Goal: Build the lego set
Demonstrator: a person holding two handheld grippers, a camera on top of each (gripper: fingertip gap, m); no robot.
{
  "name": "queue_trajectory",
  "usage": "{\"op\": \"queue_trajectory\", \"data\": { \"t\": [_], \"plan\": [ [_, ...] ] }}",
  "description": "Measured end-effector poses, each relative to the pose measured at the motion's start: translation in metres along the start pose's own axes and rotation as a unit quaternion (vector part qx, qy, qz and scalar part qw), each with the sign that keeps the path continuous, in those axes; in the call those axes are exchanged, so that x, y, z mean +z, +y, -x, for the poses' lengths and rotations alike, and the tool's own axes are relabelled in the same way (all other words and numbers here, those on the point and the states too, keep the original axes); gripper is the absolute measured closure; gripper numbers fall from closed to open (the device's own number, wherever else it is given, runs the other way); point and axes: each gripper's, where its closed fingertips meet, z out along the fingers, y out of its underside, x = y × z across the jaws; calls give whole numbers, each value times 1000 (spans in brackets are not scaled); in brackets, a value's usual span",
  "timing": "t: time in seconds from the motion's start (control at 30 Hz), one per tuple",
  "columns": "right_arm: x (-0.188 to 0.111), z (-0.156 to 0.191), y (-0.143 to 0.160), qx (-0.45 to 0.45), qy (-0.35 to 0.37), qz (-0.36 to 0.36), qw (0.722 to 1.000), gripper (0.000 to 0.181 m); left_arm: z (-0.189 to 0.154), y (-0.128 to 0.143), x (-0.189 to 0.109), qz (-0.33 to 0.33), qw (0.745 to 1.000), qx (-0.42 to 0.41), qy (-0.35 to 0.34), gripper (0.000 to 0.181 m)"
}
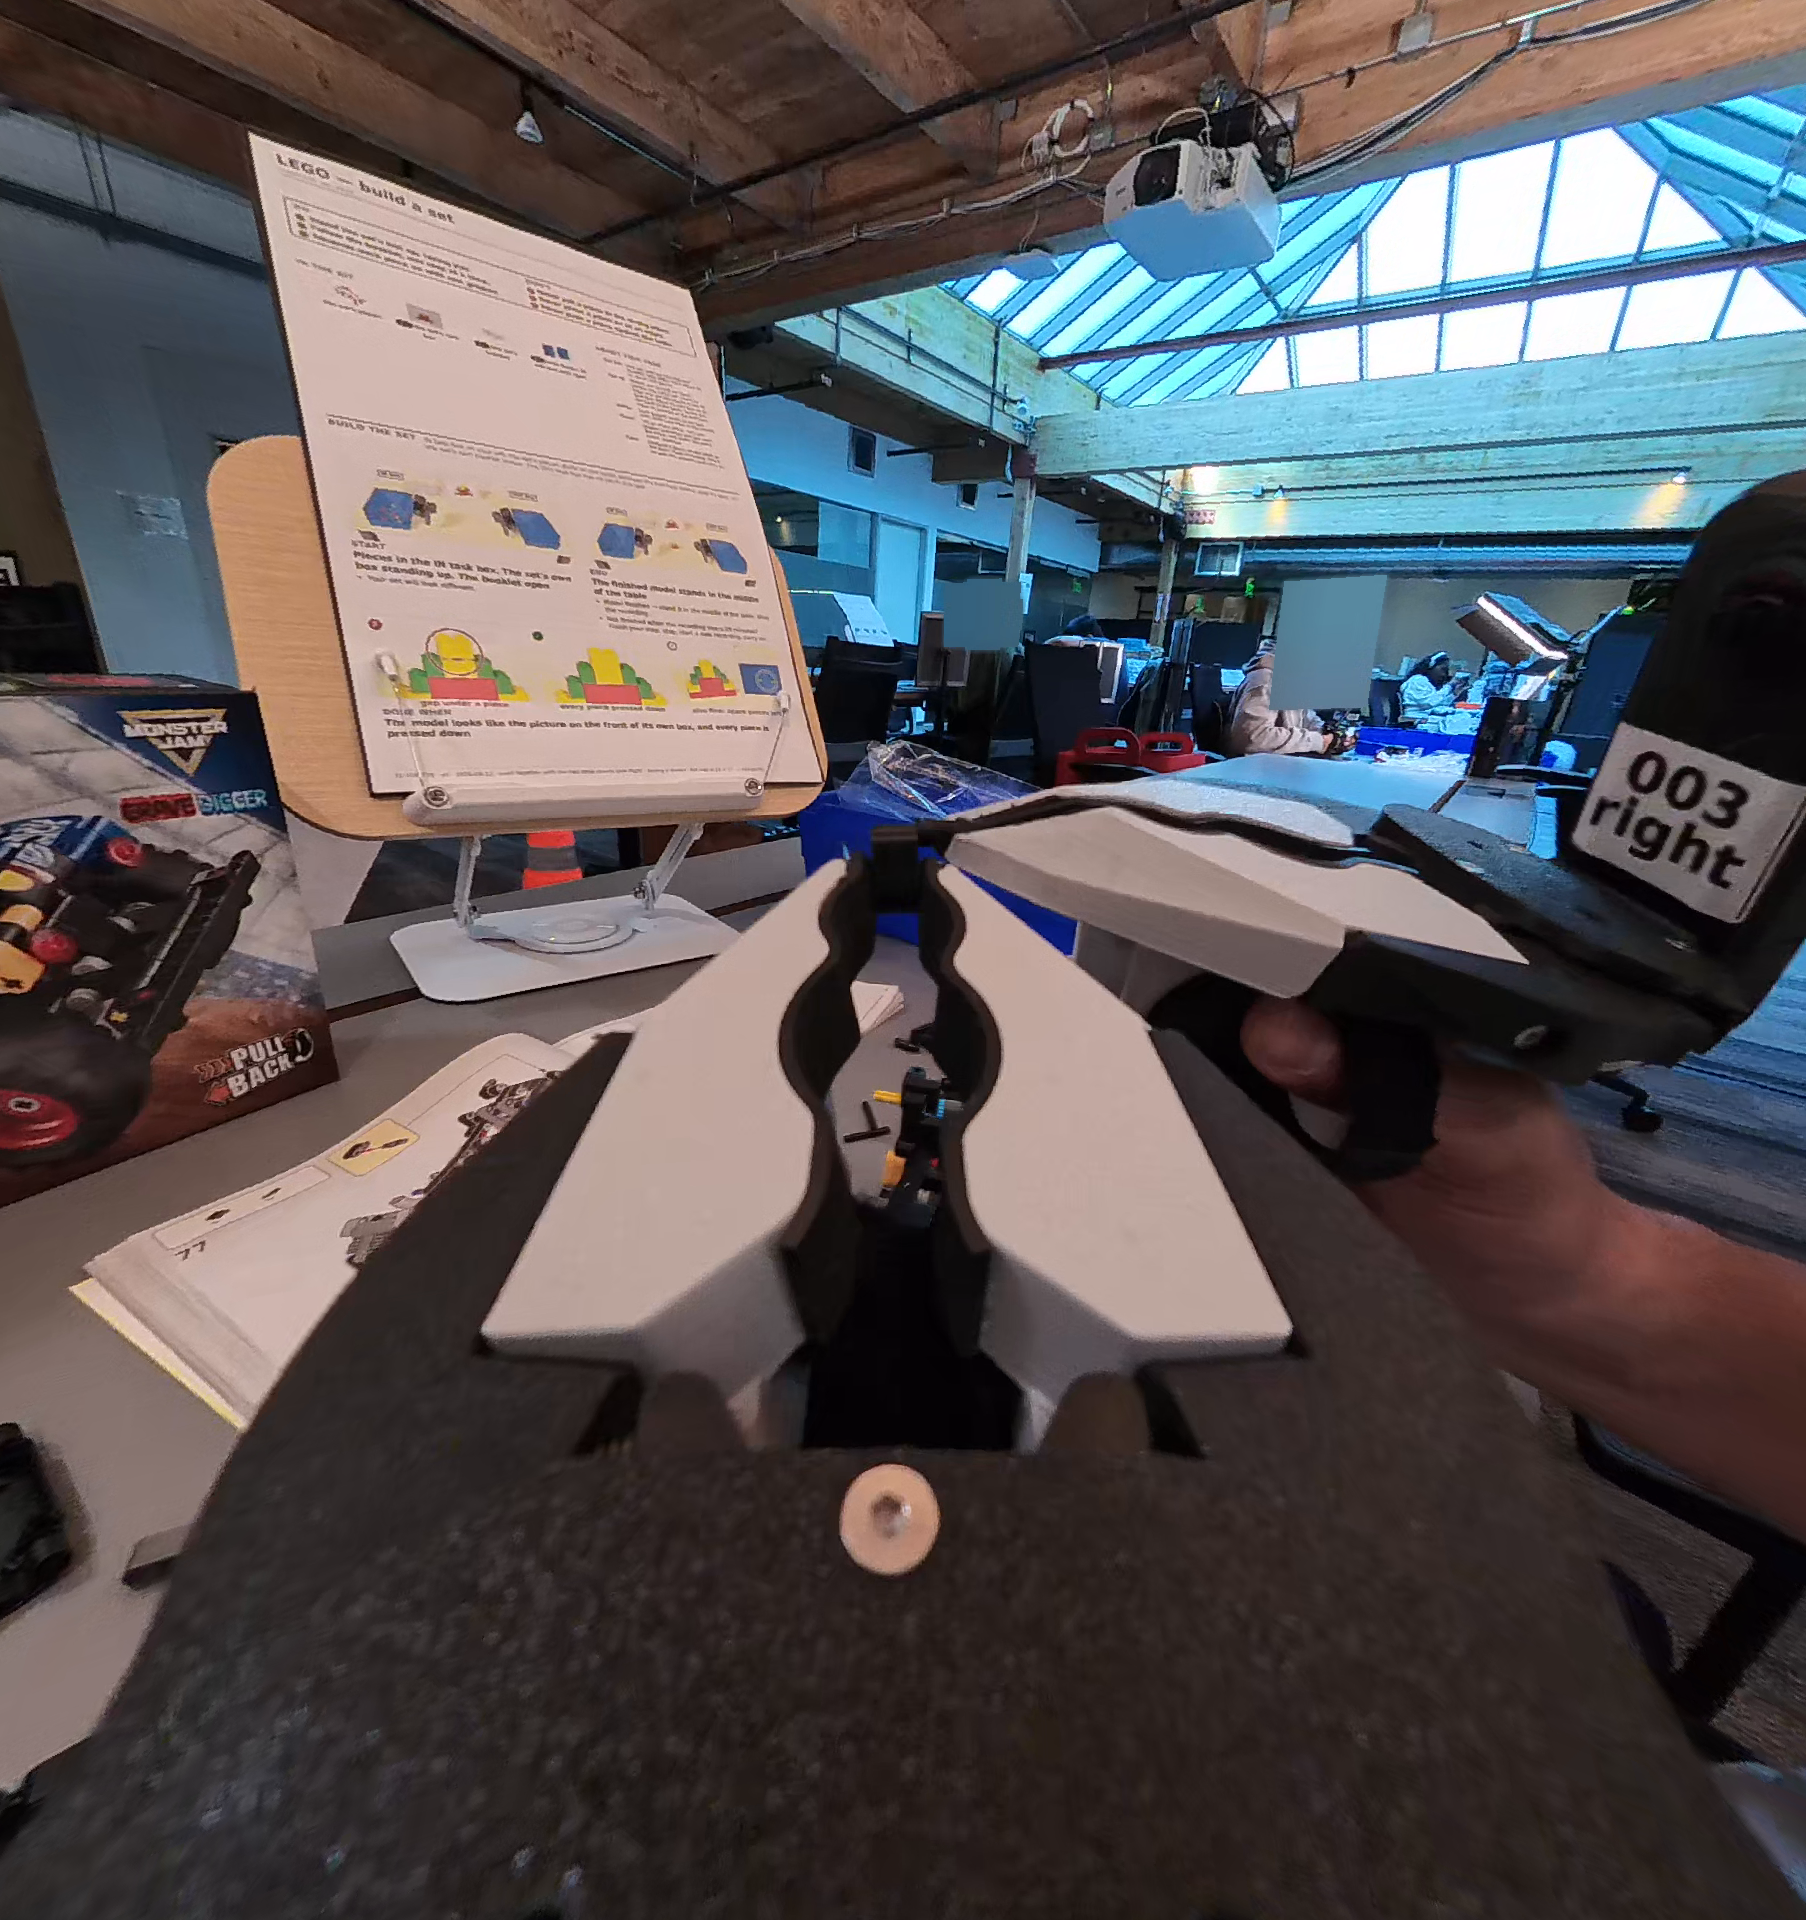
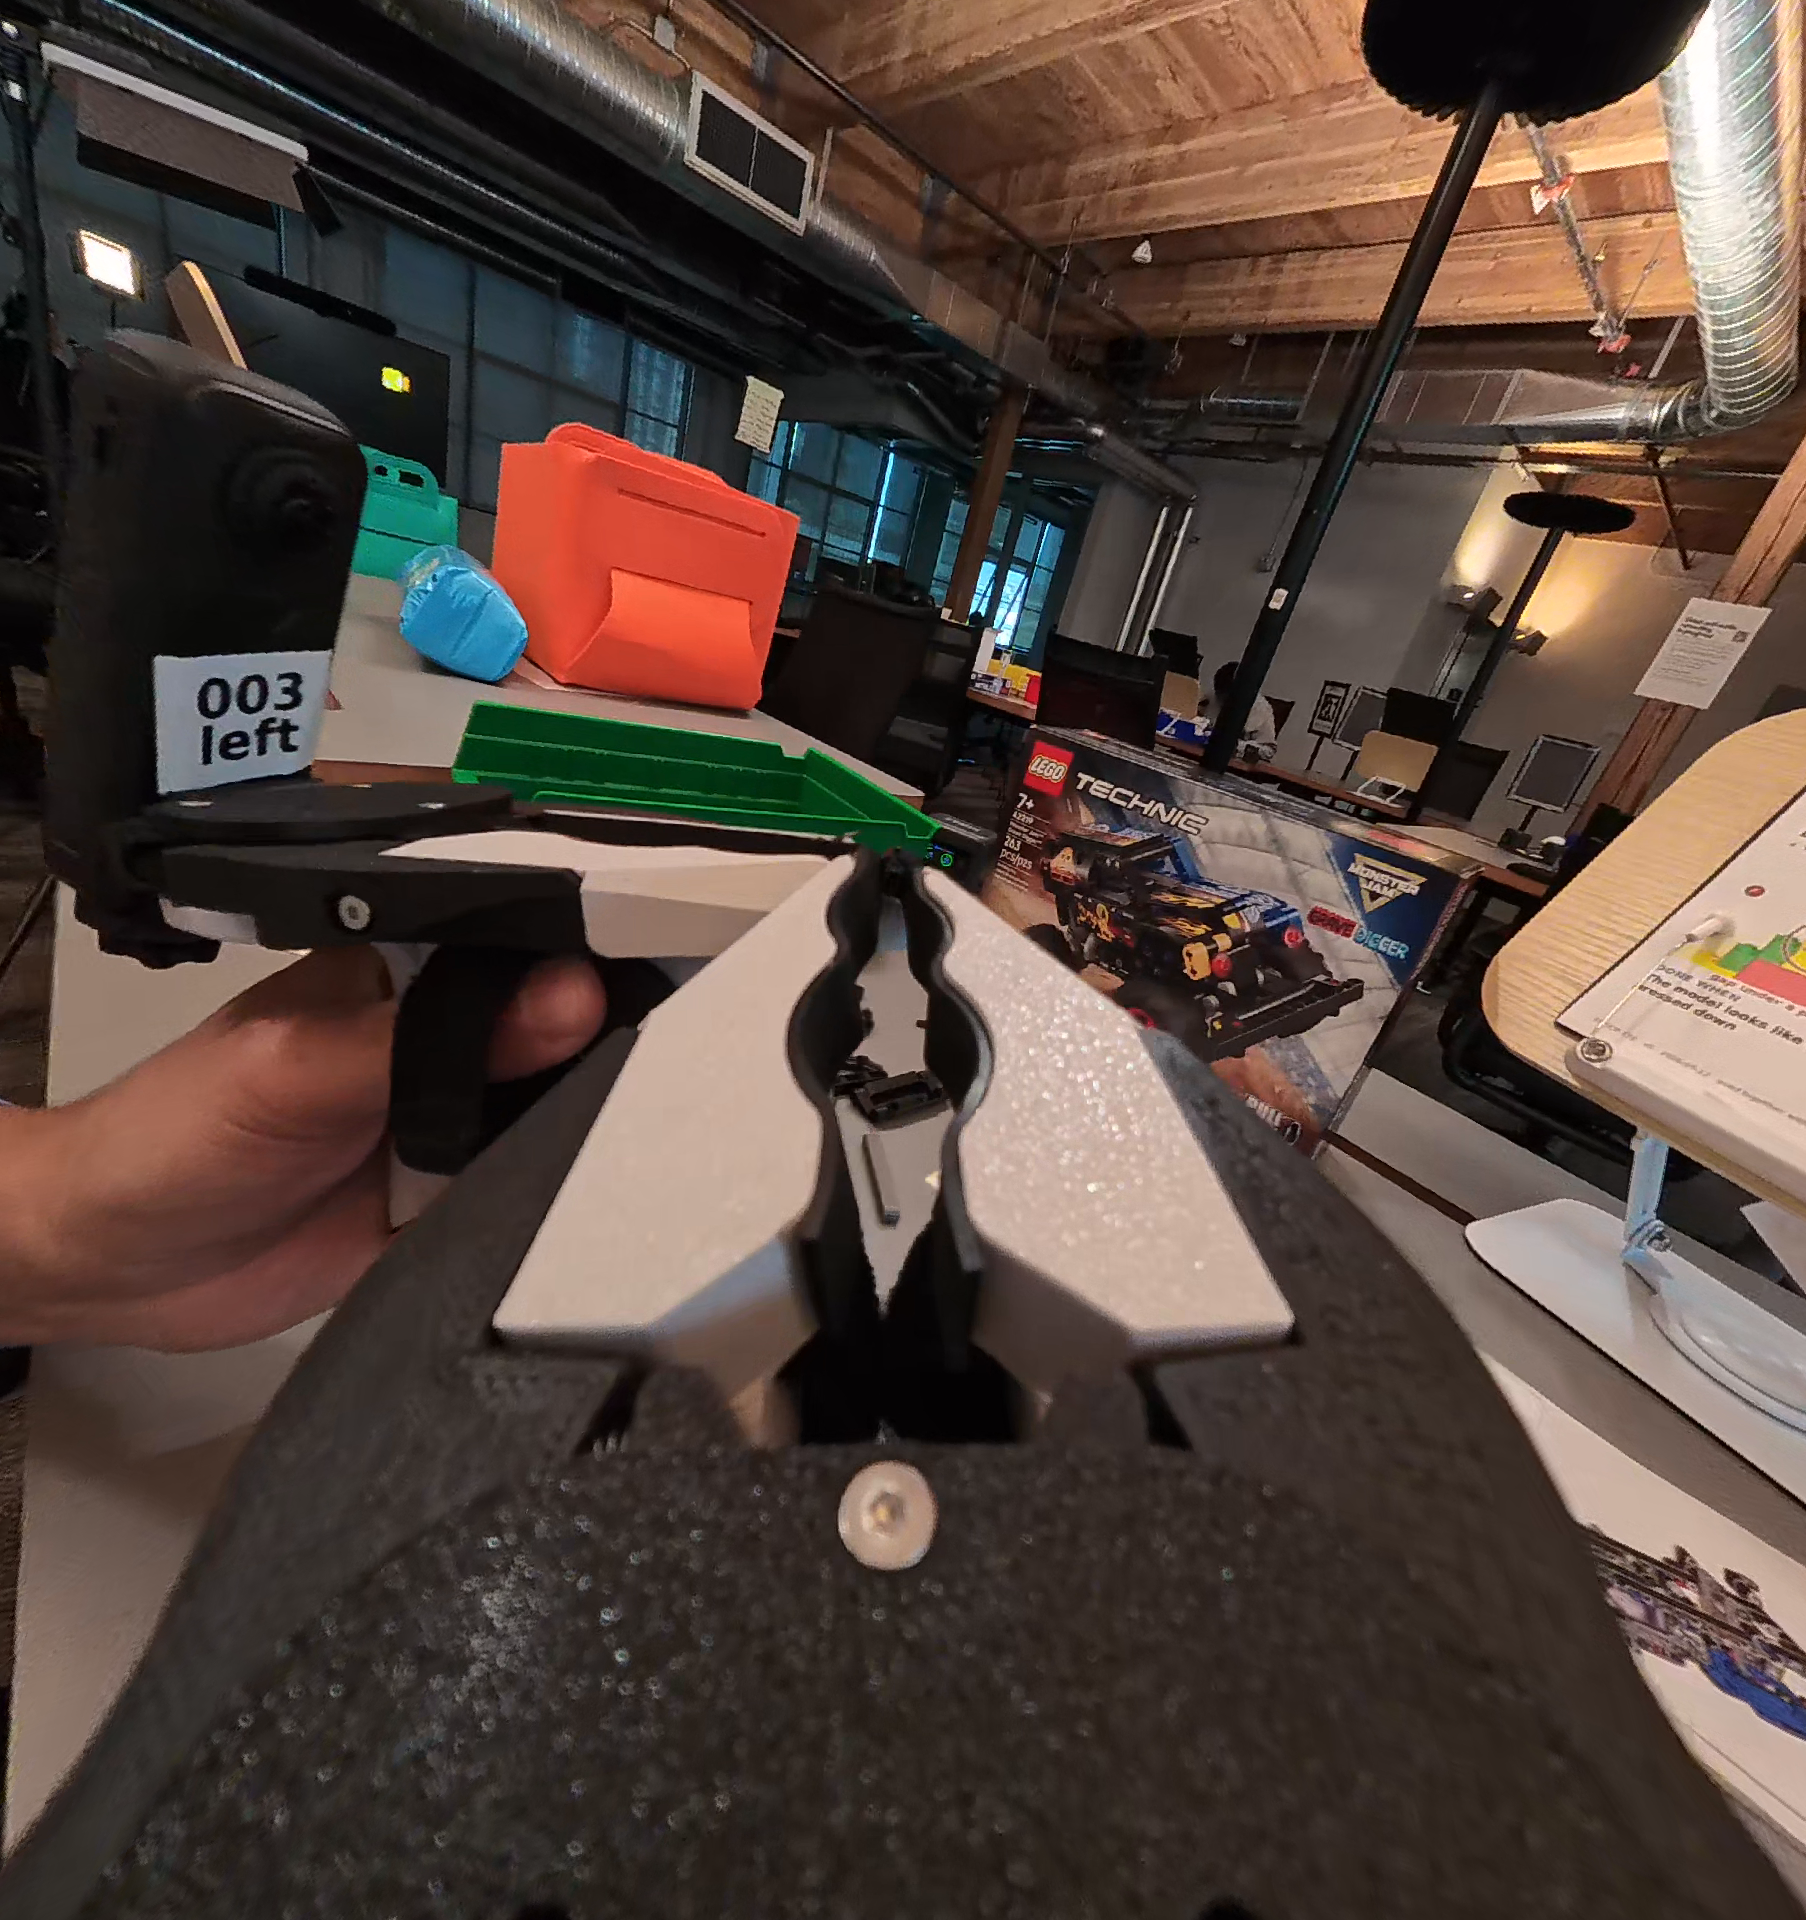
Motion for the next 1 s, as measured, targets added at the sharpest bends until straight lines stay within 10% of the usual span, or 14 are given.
{"op": "queue_trajectory", "data": {
  "t": [0.03,0.67,1.0],
  "plan": [
    [0,0,0,4,-2,0,1000,177,0,0,0,-1,1000,4,-3,175],
    [1,-1,6,28,-10,17,999,177,4,3,-1,-5,995,92,-45,175],
    [1,6,-1,192,-59,-11,979,178,3,-5,-5,-24,980,178,-82,175]
  ]
}}
